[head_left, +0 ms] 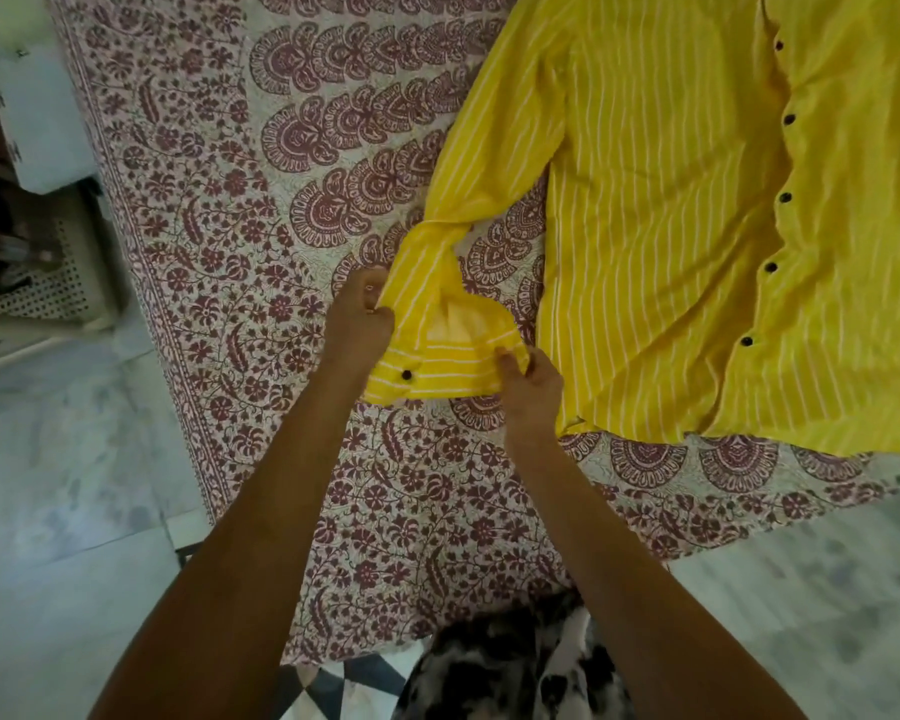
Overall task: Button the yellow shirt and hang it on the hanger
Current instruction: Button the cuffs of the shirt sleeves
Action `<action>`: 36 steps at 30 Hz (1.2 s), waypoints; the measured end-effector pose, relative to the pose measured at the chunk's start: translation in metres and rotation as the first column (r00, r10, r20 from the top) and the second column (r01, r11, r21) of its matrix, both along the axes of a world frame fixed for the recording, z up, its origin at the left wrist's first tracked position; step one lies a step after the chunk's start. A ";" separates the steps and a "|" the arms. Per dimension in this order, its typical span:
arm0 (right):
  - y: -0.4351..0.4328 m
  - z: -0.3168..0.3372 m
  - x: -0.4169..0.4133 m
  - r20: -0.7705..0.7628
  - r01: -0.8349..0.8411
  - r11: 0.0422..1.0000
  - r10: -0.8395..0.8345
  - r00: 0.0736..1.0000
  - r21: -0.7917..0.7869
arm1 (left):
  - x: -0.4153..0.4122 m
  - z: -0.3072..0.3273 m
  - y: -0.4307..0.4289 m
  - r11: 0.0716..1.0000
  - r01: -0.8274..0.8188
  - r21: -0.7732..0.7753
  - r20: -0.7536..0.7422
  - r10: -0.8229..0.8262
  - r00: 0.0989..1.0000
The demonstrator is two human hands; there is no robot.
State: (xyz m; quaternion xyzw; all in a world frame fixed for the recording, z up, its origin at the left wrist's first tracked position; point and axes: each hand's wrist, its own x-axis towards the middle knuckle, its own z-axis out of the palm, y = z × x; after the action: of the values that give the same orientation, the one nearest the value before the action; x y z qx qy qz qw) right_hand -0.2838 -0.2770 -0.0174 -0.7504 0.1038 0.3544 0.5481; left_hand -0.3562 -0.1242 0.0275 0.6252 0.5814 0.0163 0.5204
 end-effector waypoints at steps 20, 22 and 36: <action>-0.075 -0.037 0.039 0.187 -0.083 0.992 0.100 0.977 -0.096 | 0.010 -0.069 -0.121 0.523 0.811 0.262 -0.566 -0.597 0.569; -0.075 -0.035 0.040 0.170 -0.114 0.991 0.125 0.977 -0.075 | 0.013 -0.069 -0.122 0.547 0.789 0.280 -0.537 -0.592 0.601; -0.071 -0.039 0.034 0.112 -0.106 0.994 0.109 0.988 -0.030 | 0.051 -0.059 -0.120 0.822 0.480 0.305 -0.087 -0.478 0.874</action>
State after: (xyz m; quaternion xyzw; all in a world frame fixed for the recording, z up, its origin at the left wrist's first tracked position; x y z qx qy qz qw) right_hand -0.2500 -0.3481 -0.0568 -0.7805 0.0362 0.3390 0.5240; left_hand -0.3052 -0.2438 -0.0319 0.8264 0.3972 -0.0236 0.3985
